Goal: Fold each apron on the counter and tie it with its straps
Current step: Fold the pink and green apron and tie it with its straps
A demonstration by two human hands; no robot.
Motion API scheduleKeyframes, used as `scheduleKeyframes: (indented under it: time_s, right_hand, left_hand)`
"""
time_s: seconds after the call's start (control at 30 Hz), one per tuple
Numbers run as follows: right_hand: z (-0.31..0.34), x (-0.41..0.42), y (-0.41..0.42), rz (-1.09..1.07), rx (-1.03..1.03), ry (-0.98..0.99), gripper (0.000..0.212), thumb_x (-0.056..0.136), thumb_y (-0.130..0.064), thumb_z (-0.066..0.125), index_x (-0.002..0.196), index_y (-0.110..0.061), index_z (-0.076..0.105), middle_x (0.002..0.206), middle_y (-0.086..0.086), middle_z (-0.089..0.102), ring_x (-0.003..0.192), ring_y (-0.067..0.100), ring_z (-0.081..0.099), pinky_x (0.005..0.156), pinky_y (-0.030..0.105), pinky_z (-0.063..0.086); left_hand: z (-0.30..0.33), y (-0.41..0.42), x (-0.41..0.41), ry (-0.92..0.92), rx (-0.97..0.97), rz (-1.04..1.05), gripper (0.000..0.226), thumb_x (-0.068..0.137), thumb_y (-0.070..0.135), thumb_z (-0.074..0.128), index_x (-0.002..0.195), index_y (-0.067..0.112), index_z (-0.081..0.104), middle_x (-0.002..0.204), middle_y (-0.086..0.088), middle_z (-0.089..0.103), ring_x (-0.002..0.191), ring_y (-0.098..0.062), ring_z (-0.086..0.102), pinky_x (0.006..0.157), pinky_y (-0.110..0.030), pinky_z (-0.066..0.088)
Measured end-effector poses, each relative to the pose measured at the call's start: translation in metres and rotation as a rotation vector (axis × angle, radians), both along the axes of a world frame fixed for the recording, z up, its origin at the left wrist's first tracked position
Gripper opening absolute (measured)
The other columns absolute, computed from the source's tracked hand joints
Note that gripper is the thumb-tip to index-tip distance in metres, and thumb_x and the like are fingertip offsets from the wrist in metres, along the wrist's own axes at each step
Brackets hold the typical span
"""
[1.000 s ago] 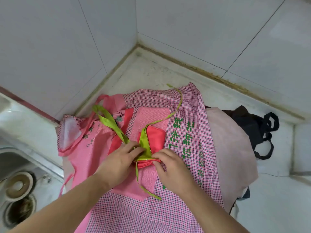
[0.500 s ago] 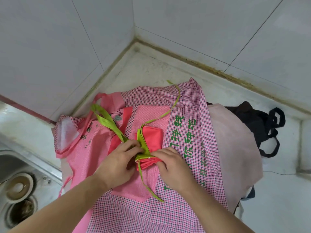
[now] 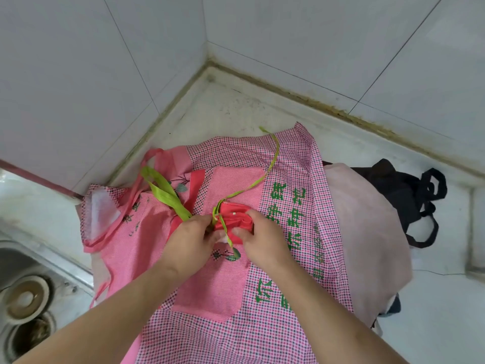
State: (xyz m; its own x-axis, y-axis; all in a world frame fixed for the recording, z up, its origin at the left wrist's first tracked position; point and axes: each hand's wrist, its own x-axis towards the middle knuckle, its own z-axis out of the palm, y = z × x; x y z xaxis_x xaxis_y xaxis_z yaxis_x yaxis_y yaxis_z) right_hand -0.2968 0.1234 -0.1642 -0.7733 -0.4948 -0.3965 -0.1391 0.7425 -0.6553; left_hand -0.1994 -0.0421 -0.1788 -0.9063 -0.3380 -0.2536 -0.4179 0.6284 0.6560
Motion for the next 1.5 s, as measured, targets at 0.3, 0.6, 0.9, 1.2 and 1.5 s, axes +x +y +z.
scheduleKeyframes:
  time_s: [0.3, 0.6, 0.9, 1.2, 1.5]
  right_hand:
    - [-0.002, -0.019, -0.029, -0.225, 0.213, -0.013, 0.08, 0.087, -0.046, 0.077, 0.145, -0.009, 0.036, 0.137, 0.012, 0.047, 0.118, 0.038, 0.06, 0.086, 0.044, 0.055]
    - [0.035, -0.02, -0.016, -0.027, -0.021, -0.077, 0.028, 0.082, -0.023, 0.074, 0.105, -0.033, 0.062, 0.096, -0.015, 0.071, 0.086, 0.008, 0.069, 0.079, 0.035, 0.06]
    - [0.178, -0.006, 0.008, -0.017, -0.302, 0.035, 0.03, 0.087, -0.008, 0.079, 0.089, -0.023, 0.052, 0.089, -0.013, 0.072, 0.074, 0.002, 0.068, 0.06, 0.019, 0.052]
    - [0.308, 0.044, 0.011, 0.125, -0.39, 0.192, 0.032, 0.082, -0.008, 0.078, 0.089, -0.017, 0.048, 0.083, 0.003, 0.062, 0.067, 0.006, 0.052, 0.065, 0.041, 0.049]
    - [0.396, 0.102, 0.031, 0.154, -0.469, 0.095, 0.027, 0.086, -0.035, 0.078, 0.103, -0.024, 0.06, 0.102, 0.002, 0.07, 0.093, 0.016, 0.067, 0.091, 0.051, 0.055]
  left_hand:
    - [0.004, 0.011, -0.024, -0.181, -0.03, 0.263, 0.034, 0.093, 0.041, 0.074, 0.106, 0.02, 0.051, 0.097, 0.0, 0.064, 0.087, -0.025, 0.061, 0.07, -0.035, 0.042]
    - [0.035, 0.006, -0.023, -0.291, 0.098, 0.222, 0.044, 0.088, 0.044, 0.081, 0.108, 0.015, 0.055, 0.093, 0.004, 0.062, 0.088, -0.019, 0.06, 0.06, -0.025, 0.041]
    - [0.196, -0.004, 0.008, -0.371, 0.338, 0.06, 0.065, 0.078, 0.071, 0.076, 0.08, 0.007, 0.069, 0.064, 0.005, 0.072, 0.057, -0.016, 0.071, 0.052, -0.027, 0.052]
    - [0.289, -0.002, 0.048, 0.218, 0.795, 0.012, 0.039, 0.079, 0.009, 0.089, 0.115, 0.017, 0.076, 0.113, -0.016, 0.077, 0.107, -0.034, 0.074, 0.099, -0.052, 0.058]
    - [0.362, -0.01, 0.097, 0.438, 0.667, -0.158, 0.026, 0.077, -0.006, 0.088, 0.091, 0.007, 0.07, 0.09, -0.016, 0.075, 0.082, -0.022, 0.068, 0.077, -0.041, 0.058]
